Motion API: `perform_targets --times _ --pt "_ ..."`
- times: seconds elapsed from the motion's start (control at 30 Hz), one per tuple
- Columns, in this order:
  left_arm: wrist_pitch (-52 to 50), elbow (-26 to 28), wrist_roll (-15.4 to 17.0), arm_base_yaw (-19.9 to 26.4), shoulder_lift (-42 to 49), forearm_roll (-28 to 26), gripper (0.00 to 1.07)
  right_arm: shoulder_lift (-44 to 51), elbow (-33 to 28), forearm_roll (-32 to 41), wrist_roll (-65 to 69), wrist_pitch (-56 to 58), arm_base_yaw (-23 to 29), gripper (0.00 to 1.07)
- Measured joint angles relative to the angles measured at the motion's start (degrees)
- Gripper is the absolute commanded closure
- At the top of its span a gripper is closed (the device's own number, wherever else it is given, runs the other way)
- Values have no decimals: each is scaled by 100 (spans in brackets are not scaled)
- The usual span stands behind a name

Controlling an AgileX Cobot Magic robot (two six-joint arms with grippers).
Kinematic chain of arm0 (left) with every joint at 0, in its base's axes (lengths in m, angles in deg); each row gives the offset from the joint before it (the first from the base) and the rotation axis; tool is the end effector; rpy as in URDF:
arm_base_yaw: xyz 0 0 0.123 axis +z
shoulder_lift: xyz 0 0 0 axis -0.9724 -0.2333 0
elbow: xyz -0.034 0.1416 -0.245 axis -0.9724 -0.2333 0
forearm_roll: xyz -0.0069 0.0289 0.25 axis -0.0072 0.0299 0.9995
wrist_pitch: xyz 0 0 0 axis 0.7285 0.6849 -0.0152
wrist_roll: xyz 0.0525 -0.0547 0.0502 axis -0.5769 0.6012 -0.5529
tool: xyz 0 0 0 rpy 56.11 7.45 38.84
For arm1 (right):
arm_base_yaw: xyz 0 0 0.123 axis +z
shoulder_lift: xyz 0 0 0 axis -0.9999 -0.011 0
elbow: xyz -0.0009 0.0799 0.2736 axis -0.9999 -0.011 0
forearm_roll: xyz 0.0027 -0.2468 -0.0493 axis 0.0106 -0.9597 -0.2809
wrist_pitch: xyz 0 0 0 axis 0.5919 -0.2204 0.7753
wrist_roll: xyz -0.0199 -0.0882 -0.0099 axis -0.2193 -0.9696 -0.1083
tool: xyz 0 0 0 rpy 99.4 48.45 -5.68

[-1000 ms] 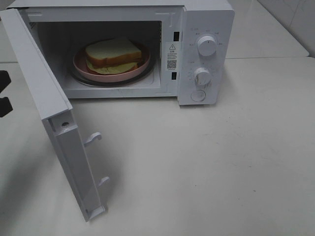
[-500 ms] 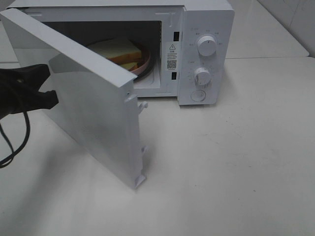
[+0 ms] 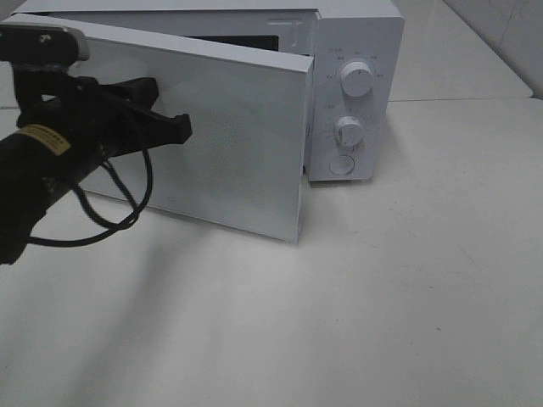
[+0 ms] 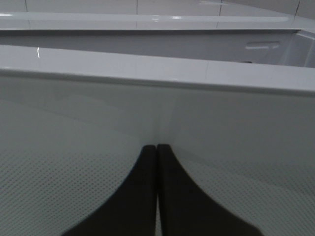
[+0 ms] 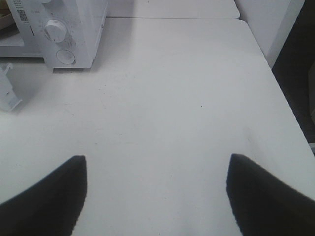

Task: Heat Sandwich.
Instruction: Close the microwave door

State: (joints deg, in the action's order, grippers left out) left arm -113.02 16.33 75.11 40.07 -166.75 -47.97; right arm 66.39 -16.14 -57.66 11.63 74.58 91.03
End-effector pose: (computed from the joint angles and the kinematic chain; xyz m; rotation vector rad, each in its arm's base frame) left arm 0.2732 -0.1727 0.1844 0.2765 1.6415 -0.3173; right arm -0.0039 -0.0053 0.2805 -0.0006 1.9901 -0.0421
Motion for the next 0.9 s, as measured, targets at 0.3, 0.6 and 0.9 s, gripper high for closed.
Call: perform_targets --times 0.3,0.6,0.9 --pt "292 1014 -676 -252 -613 -871 107 0 0 0 0 0 0 31" --pt "756 1782 -1031 -350 -1083 -1215 107 0 0 0 0 0 0 31" --pt "1444 2504 -1490 -378 -1427 -1432 107 0 0 0 0 -6 0 31"
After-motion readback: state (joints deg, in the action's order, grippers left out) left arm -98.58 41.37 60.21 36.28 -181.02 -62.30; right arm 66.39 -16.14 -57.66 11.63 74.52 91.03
